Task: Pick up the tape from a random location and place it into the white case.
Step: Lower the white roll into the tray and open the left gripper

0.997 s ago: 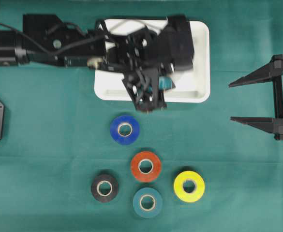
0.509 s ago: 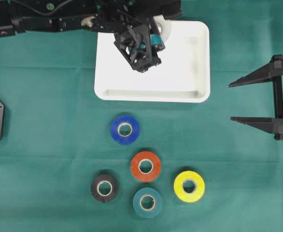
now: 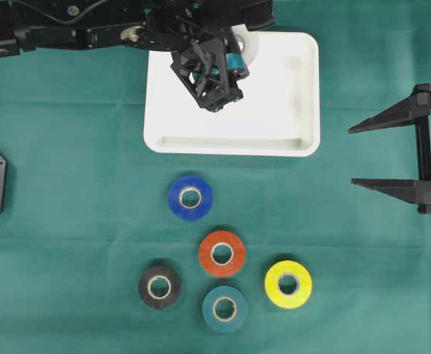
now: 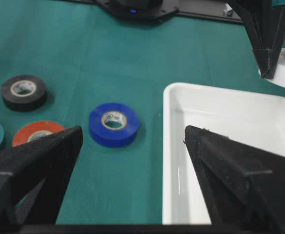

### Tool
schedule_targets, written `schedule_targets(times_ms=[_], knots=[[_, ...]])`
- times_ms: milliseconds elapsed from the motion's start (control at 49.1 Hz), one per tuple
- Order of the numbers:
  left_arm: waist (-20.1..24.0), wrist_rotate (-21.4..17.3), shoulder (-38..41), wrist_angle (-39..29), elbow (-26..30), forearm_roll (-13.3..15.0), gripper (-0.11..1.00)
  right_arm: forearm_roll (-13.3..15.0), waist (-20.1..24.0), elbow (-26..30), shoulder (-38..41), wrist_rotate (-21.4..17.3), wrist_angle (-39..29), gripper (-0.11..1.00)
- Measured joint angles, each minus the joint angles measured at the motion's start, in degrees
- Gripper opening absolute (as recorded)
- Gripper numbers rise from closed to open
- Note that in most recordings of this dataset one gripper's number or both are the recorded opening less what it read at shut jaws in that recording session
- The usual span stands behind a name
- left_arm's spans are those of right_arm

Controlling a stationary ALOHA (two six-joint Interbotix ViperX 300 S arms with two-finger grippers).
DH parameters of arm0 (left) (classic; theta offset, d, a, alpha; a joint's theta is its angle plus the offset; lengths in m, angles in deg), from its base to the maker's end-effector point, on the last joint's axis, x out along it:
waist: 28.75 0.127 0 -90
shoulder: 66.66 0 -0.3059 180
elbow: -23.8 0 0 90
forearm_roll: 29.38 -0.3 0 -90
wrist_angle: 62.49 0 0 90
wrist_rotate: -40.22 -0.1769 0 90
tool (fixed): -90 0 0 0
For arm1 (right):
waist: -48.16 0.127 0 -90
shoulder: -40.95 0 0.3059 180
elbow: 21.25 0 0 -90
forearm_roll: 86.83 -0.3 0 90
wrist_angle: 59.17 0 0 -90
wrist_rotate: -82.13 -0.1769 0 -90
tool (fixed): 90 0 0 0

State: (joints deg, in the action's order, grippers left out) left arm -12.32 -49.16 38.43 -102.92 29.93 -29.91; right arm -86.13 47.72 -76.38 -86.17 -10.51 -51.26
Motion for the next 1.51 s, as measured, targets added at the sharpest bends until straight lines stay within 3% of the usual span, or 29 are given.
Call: schedule_targets(times_ms=[834, 1139, 1506], knots=[[0.0, -0.09, 0.0, 0.7, -0.79, -0.09, 0.26, 0.09, -0.09, 0.0, 0.09, 0.0, 0.0, 0.91], [0.0, 0.18, 2.64, 7.56, -6.77, 0.0, 0.26, 0.09, 0.0, 0.0, 0.7, 0.0, -0.09, 0.91], [1.23, 0.18, 8.17, 14.15, -9.14, 0.0, 0.26, 0.09, 0.0, 0.0, 0.7, 0.0, -0.09, 0.91]])
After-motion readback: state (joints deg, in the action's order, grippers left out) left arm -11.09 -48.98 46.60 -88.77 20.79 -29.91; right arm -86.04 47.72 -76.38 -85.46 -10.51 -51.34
